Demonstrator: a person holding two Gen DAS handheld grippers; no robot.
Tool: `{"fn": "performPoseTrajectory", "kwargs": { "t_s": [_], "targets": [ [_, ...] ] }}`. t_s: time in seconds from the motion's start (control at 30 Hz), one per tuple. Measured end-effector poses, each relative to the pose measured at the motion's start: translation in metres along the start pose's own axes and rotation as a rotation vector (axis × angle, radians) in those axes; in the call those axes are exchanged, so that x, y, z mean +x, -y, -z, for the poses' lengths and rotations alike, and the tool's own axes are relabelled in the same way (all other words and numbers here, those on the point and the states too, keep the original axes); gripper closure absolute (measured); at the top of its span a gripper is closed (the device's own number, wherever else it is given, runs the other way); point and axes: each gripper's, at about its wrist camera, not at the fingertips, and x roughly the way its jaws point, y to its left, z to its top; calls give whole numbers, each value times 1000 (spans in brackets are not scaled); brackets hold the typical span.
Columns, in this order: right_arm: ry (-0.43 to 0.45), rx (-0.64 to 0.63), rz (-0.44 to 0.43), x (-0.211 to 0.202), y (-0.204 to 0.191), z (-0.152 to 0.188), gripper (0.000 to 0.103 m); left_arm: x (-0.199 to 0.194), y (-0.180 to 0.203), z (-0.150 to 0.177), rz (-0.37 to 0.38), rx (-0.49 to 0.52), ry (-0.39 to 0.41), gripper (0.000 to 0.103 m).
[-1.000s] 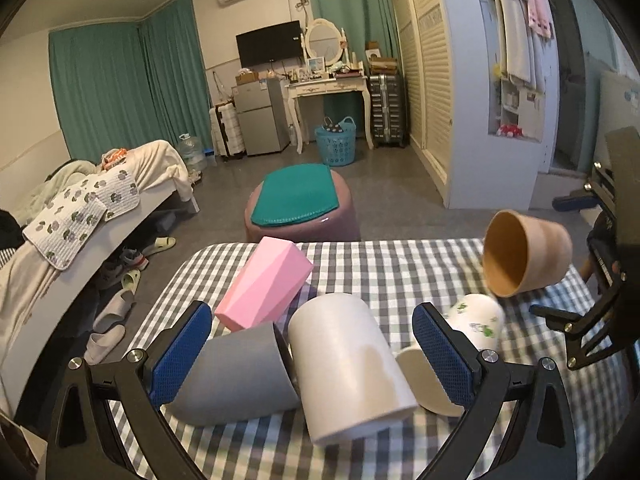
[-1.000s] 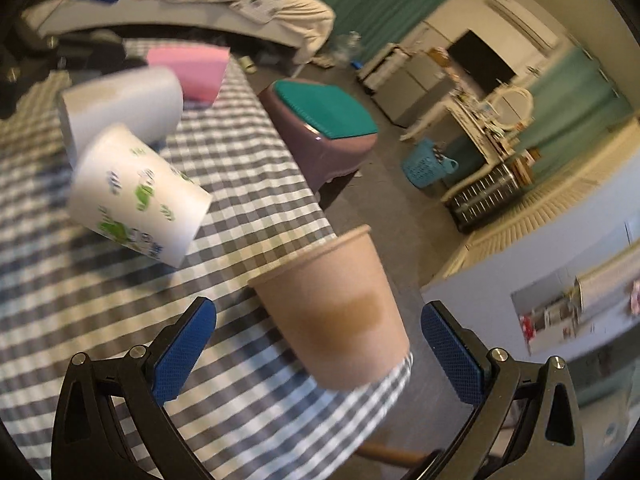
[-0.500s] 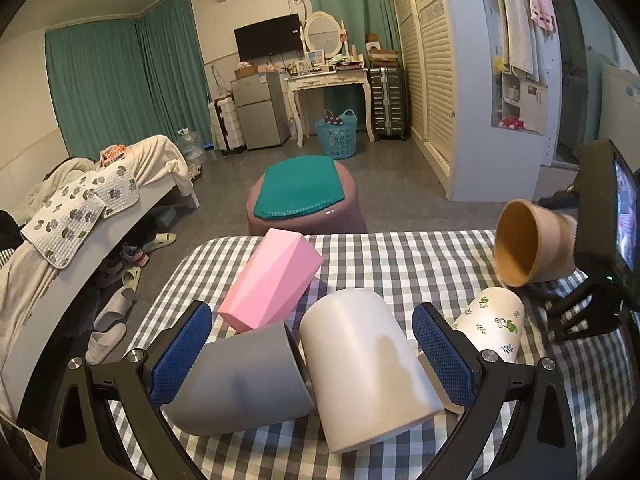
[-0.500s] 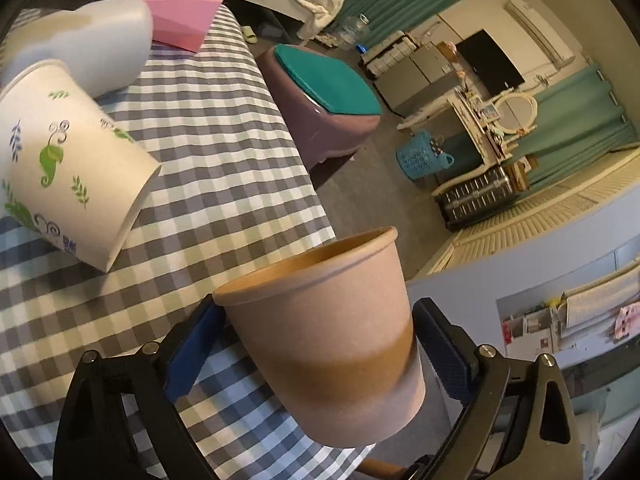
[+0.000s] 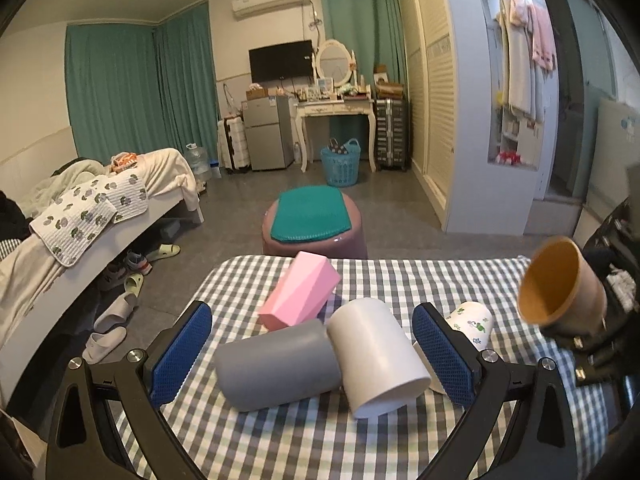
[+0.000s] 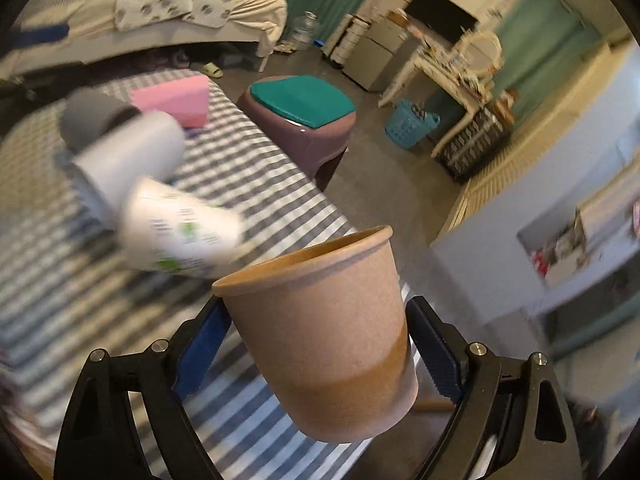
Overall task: Flip cup upside down
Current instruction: 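Lift the tan paper cup with the right gripper and swing it toward the left tool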
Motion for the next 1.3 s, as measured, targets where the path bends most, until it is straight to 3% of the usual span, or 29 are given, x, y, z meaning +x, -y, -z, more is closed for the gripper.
{"fn": "performPoseTrajectory", "kwargs": {
  "t_s": [0.27,0.43,0.6,0.93,1.13,1.3],
  "targets": [
    [-104,379,-195,-63,-60,22,14,-17,-32,30,10,-39,-29,0],
    [-164,710,-317,-52,-91,35,14,-26,-56,49,-1,-53,-19,0],
    [-133,977,-362,-36,-102,37,14,-22,-83,63,-11,-87,-52,0],
    [-132,939,-213,-11,-113,4,15,-20,-81,76,41,-81,-91,0],
    [-101,879,-186,-5,-109,-3,11,-27,-71,73,56,-59,-83,0],
    [35,841,-157,-36,-101,1,6,-42,-62,66,77,-68,-57,0]
  ]
}}
